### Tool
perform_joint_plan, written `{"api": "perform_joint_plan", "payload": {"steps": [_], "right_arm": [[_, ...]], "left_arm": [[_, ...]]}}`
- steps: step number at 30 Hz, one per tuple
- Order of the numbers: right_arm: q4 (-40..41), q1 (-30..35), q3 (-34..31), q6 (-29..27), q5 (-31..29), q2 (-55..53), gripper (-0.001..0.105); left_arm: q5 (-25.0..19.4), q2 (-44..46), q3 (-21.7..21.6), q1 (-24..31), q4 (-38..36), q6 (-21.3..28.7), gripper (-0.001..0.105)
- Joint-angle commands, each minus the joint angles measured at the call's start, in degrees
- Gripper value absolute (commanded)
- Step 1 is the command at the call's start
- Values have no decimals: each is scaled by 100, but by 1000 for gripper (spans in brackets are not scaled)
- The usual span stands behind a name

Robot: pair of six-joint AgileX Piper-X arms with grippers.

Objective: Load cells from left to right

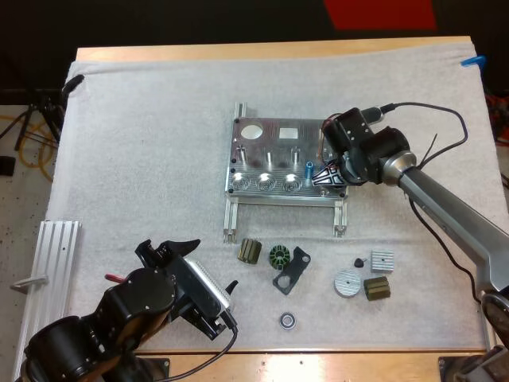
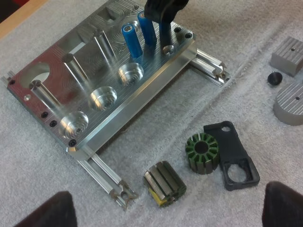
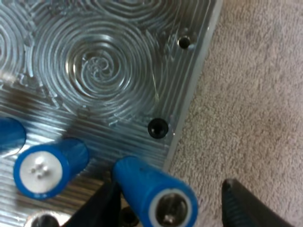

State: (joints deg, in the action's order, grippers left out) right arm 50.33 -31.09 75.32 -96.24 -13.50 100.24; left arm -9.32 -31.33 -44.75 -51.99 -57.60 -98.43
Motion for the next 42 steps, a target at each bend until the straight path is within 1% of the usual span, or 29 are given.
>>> {"api": "perform_joint_plan", "payload": {"steps": [1, 5, 7, 15, 20, 24, 39, 42], "right_arm": [[-34, 27, 1, -40, -76, -31, 47], [-154, 14, 1, -205, -16, -91, 47], [-204, 14, 1, -263, 114, -141, 47], [-247, 14, 1, -293, 139, -201, 47], [-326, 14, 1, -424, 224, -201, 47], [-326, 14, 1, -423, 465, -201, 47], [-425, 14, 1, -423, 635, -459, 47], [-425, 14, 1, -423, 801, -580, 47]], "left_arm": [[-122, 26, -22, 2, 90, -68, 78], [-122, 26, -22, 2, 90, -68, 78], [-122, 26, -22, 2, 90, -68, 78], [-122, 26, -22, 2, 90, -68, 78], [-122, 26, -22, 2, 90, -68, 78], [-122, 26, -22, 2, 90, -68, 78], [-122, 26, -22, 2, 90, -68, 78], [-122, 26, -22, 2, 90, -68, 78]]}}
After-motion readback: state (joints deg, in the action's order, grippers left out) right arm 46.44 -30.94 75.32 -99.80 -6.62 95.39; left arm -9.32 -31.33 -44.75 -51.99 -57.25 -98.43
